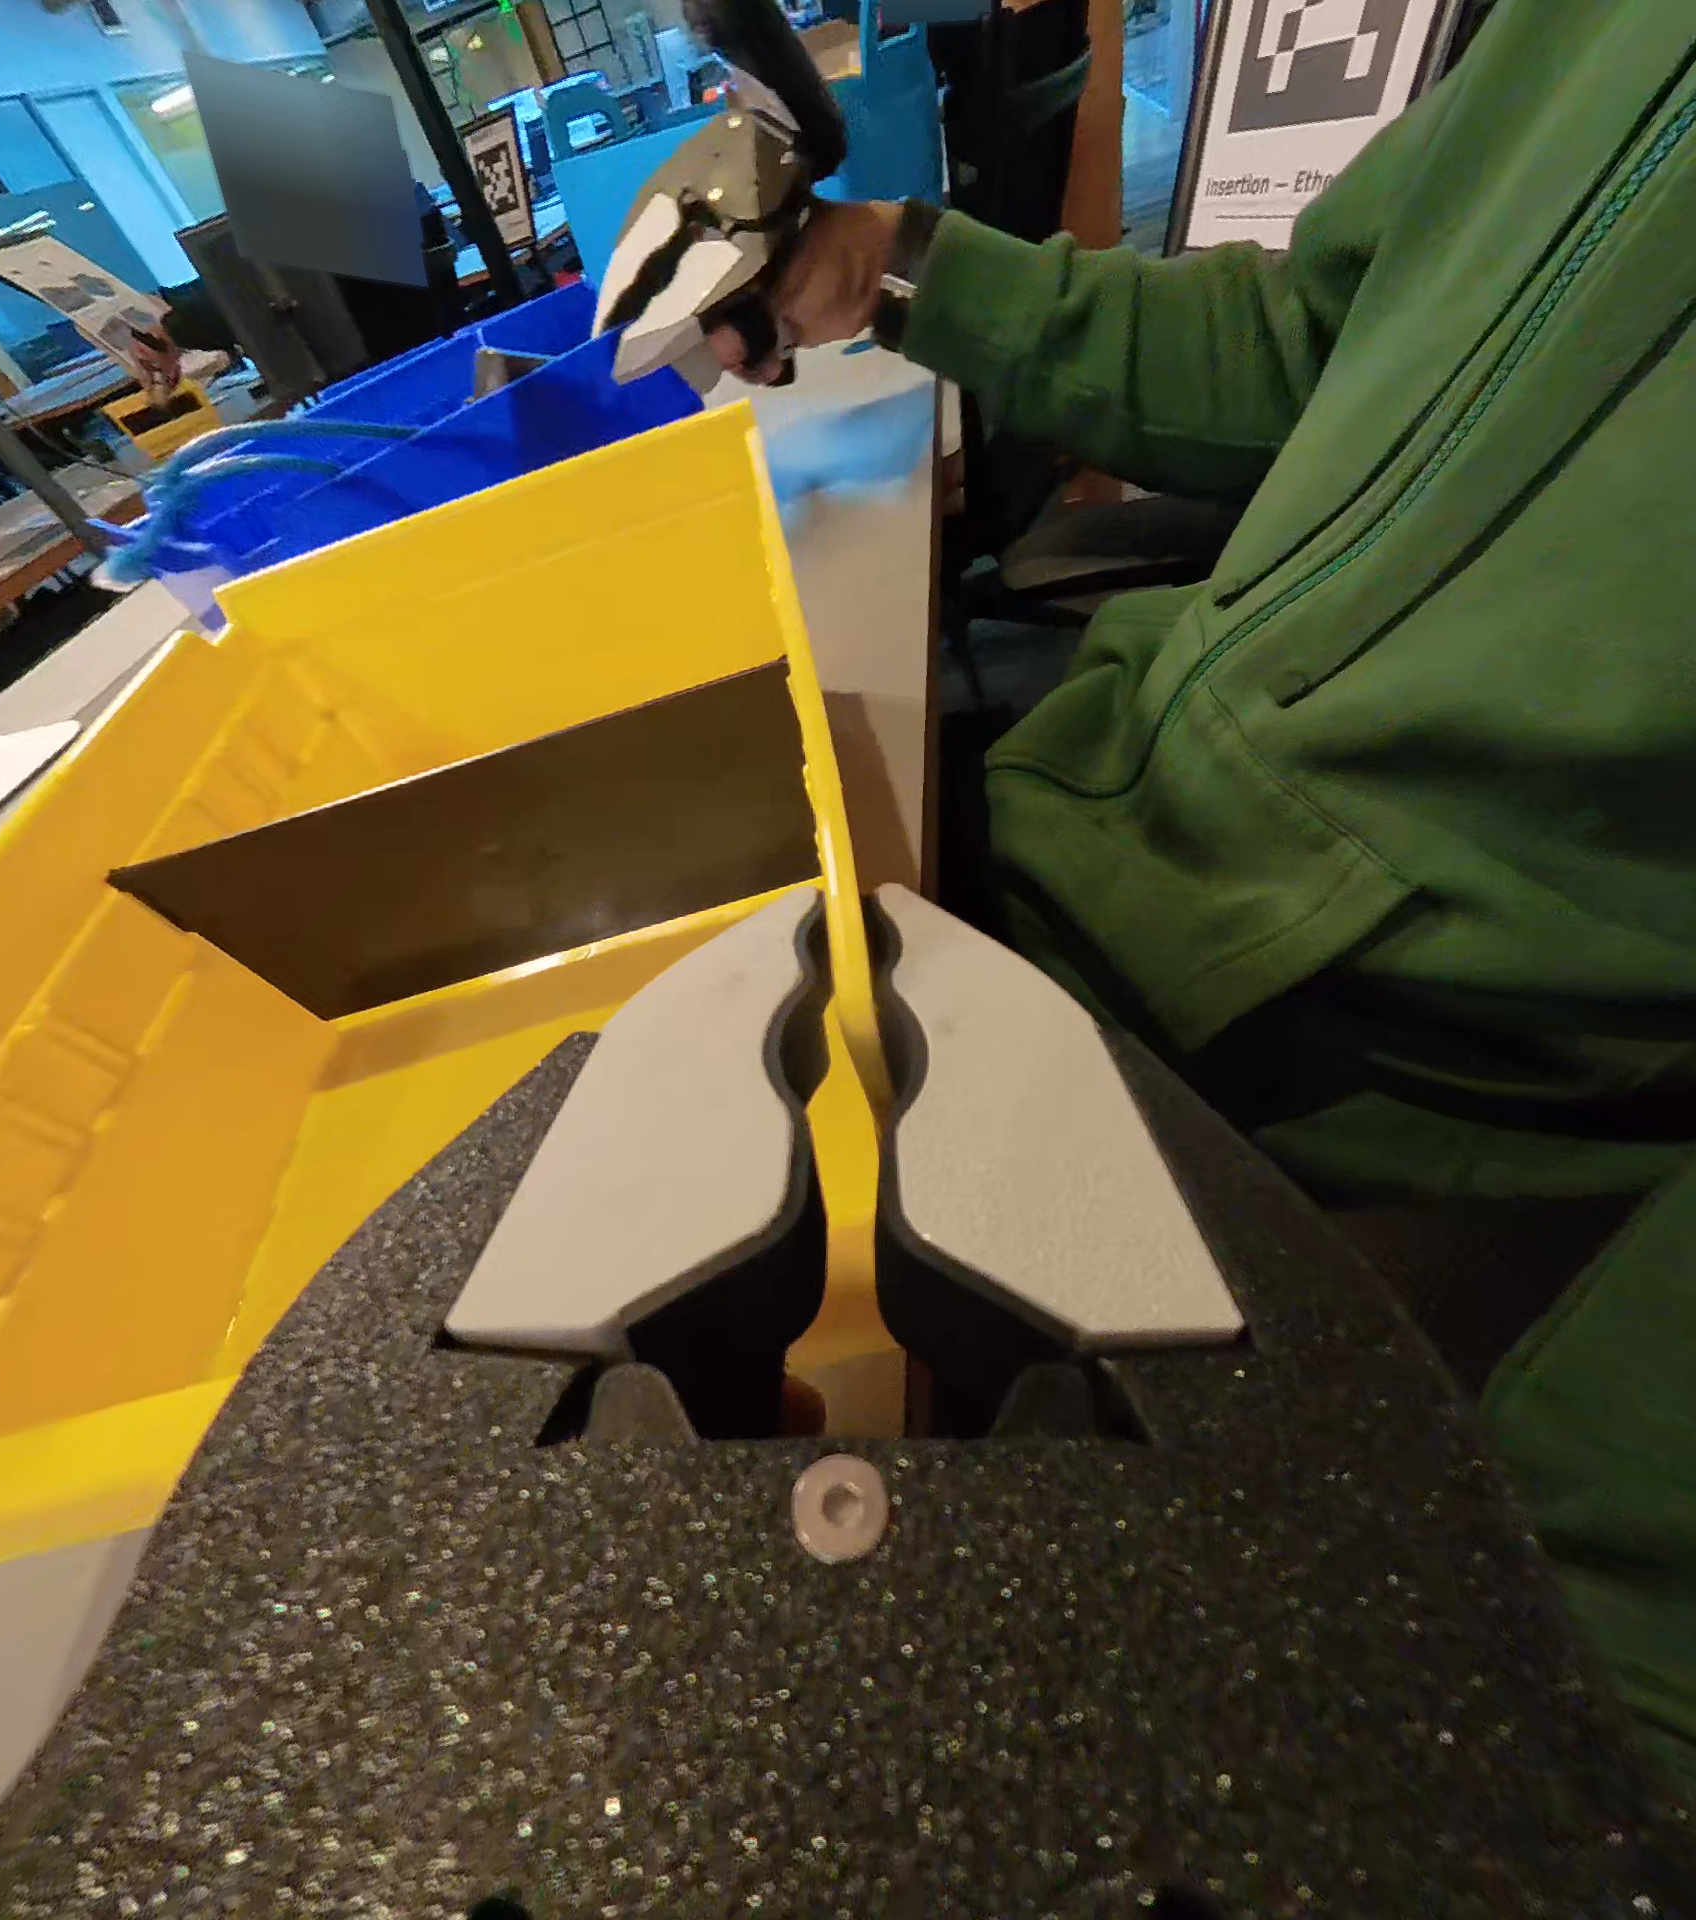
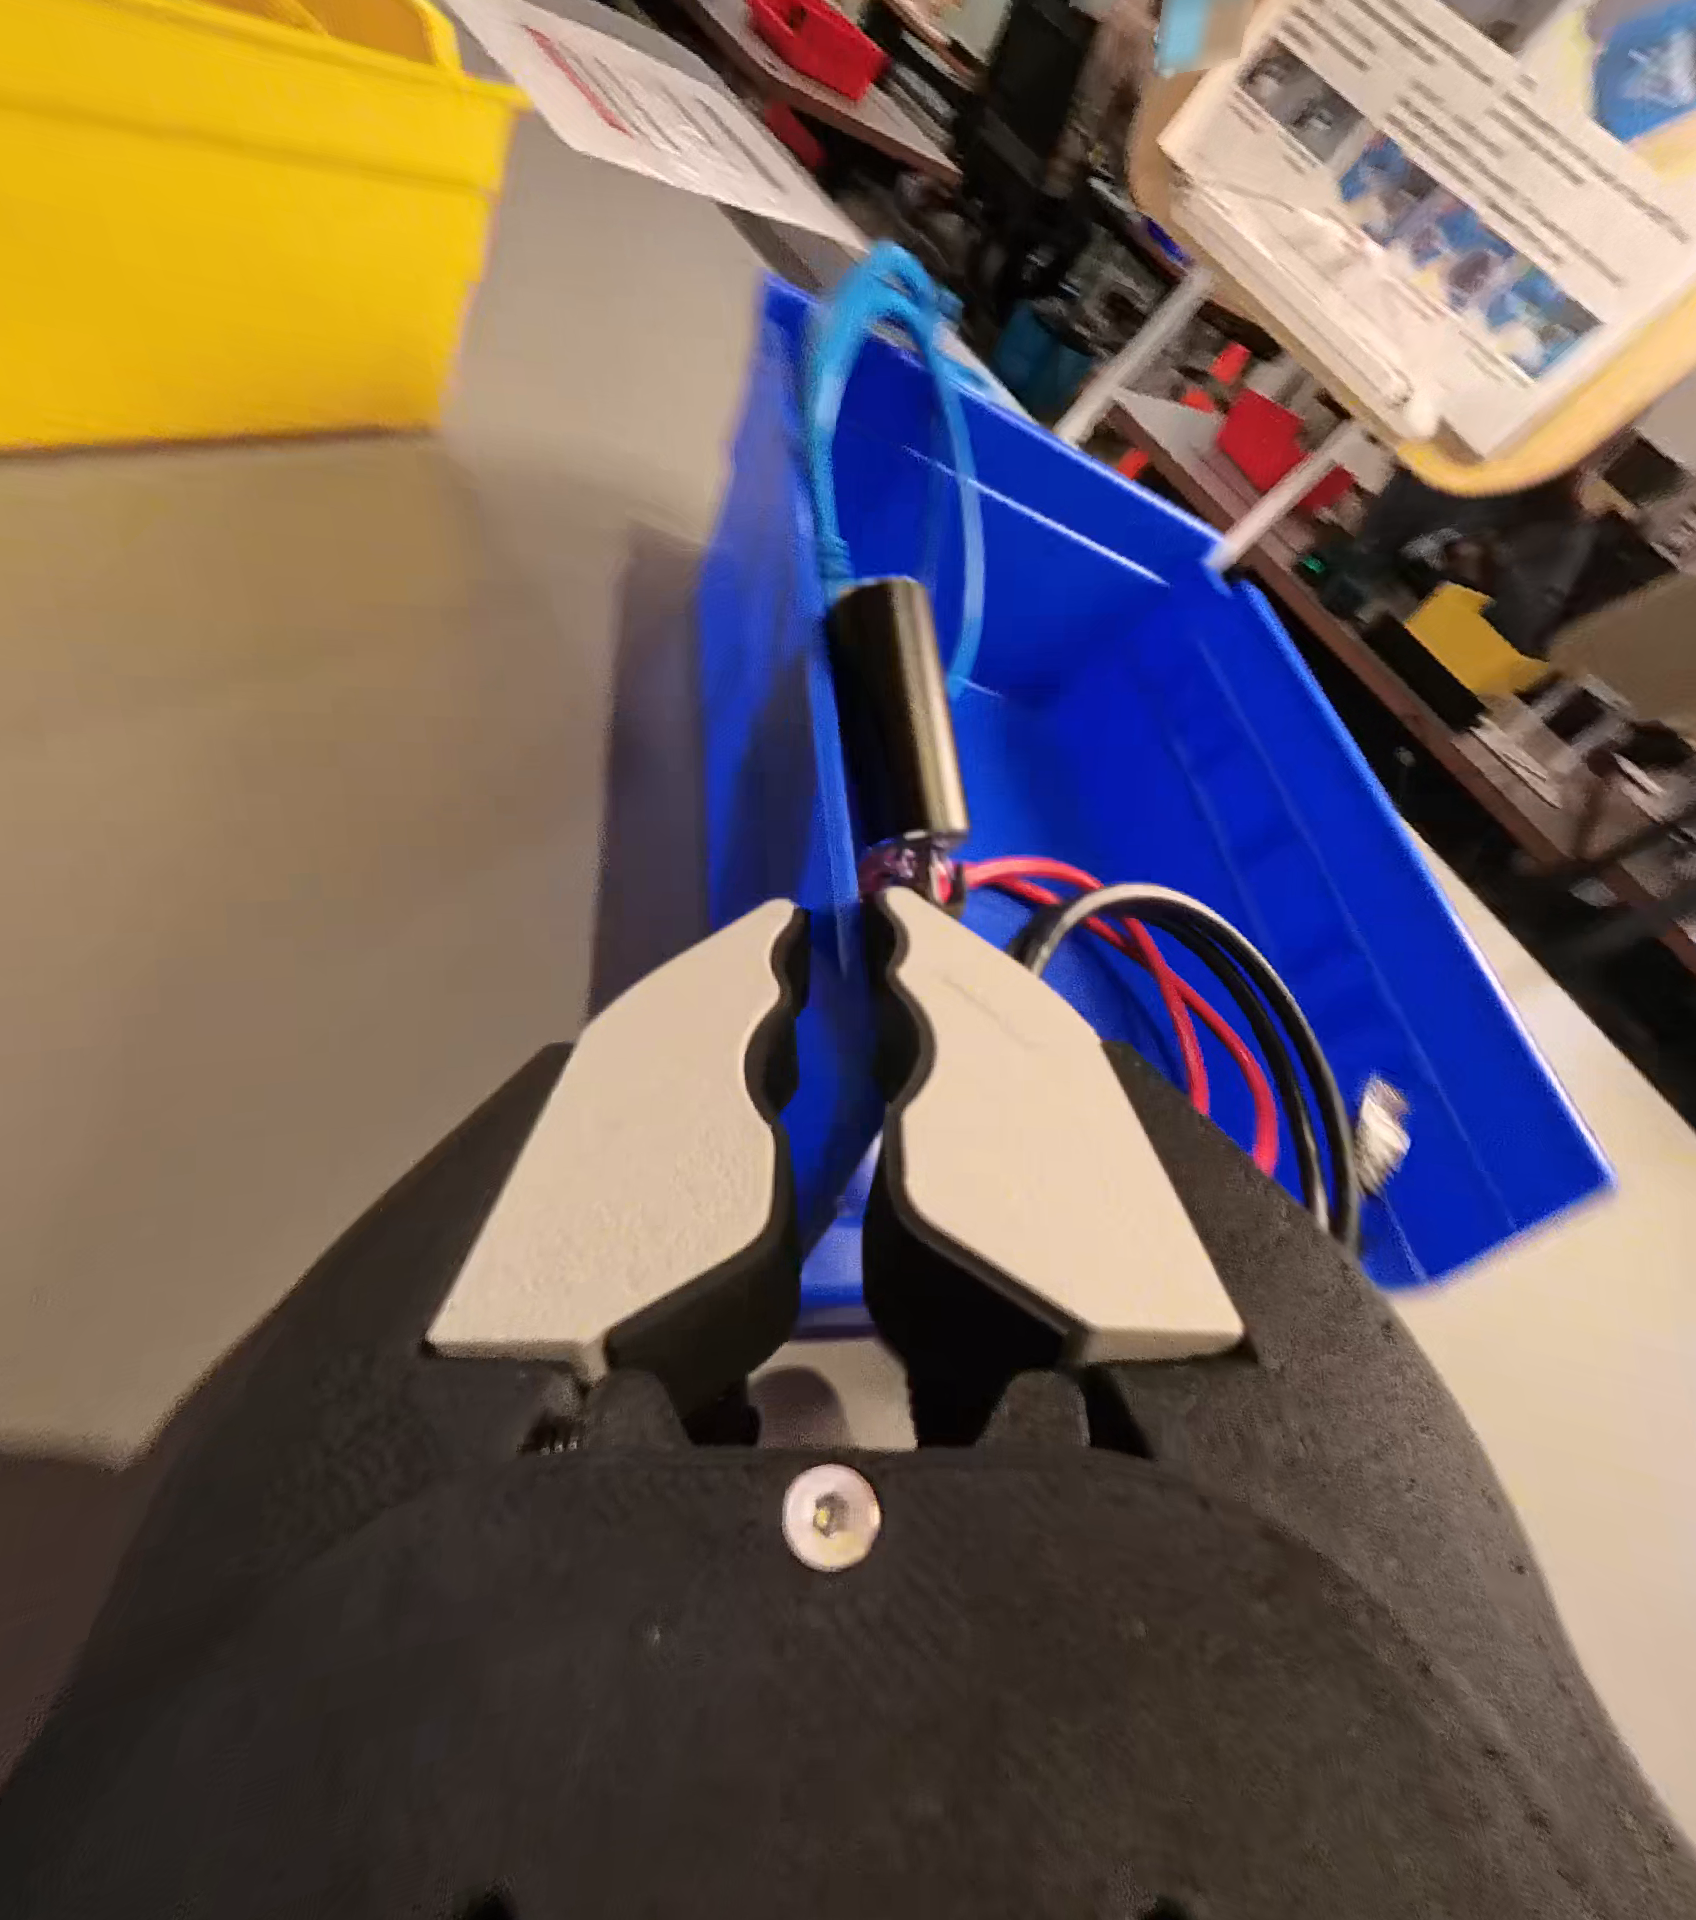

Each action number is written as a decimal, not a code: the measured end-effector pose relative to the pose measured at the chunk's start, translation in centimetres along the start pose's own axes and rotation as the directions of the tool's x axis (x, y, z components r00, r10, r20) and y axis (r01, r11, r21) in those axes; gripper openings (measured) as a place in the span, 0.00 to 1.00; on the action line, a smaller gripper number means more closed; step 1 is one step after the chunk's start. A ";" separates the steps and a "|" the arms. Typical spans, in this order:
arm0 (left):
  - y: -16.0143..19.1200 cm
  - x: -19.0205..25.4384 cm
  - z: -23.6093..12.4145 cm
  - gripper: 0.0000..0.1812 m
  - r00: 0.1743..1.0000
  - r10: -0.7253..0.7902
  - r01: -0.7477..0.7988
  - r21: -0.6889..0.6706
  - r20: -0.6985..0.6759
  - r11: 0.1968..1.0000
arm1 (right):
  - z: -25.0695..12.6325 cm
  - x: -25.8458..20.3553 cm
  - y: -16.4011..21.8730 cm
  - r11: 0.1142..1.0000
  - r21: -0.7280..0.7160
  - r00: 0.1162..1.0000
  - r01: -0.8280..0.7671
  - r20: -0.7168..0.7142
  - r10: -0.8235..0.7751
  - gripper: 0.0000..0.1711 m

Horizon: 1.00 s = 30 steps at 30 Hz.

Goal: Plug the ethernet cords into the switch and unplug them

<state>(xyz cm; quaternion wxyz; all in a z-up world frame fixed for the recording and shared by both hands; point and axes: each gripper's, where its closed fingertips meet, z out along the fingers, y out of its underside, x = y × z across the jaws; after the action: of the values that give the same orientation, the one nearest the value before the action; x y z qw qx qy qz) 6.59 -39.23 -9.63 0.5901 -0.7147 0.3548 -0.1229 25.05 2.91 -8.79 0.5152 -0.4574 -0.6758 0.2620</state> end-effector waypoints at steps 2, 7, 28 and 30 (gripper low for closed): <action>-0.2 0.2 0.6 0.03 1.000 0.008 -0.008 0.009 -0.029 1.000 | 1.7 -0.8 -1.0 1.000 0.022 0.997 -0.004 0.082 0.002 0.04; -0.9 1.1 2.1 0.03 0.992 0.035 -0.030 0.039 -0.125 0.999 | 5.8 -0.8 -2.6 0.995 0.057 0.983 -0.086 0.170 0.075 0.02; -3.5 3.2 9.5 0.02 0.925 0.072 -0.045 0.080 -0.372 0.996 | 12.1 -7.3 -9.2 0.919 0.237 0.771 -0.315 0.629 0.102 0.04; -3.6 3.0 9.9 0.02 0.926 0.065 -0.040 0.076 -0.371 0.996 | 11.0 -6.3 -10.4 0.878 0.305 0.779 -0.369 0.616 0.113 0.05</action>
<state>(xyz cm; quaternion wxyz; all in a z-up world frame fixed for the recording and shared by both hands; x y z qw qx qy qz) 15.96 -33.50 -9.75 0.5384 -0.6484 0.4753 -0.2526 11.48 -5.95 -6.74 0.3289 -0.3214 -0.6641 0.5895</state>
